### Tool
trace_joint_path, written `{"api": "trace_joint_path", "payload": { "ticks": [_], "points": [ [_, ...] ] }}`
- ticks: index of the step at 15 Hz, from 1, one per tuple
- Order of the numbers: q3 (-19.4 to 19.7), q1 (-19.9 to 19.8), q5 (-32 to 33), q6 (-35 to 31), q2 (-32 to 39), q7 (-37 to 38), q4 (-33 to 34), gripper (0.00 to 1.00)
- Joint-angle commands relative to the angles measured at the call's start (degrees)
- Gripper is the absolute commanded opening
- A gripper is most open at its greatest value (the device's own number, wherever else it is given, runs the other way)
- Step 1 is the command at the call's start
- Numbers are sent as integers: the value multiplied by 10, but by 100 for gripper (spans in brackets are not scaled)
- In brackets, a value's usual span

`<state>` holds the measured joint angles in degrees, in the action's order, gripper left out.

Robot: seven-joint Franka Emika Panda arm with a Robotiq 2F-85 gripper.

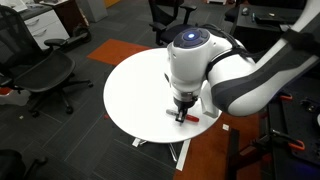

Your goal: Put the marker in the bowl

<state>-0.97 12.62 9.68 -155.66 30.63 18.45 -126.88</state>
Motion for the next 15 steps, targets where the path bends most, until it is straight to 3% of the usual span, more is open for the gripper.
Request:
{"api": "trace_joint_path", "payload": {
  "ticks": [1,8,15],
  "points": [
    [5,7,-14,-2,-23,-13,-15,5],
    [50,18,13,22,-200,38,-99,5],
    [46,-68,7,129,-343,36,-76,5]
  ]
}}
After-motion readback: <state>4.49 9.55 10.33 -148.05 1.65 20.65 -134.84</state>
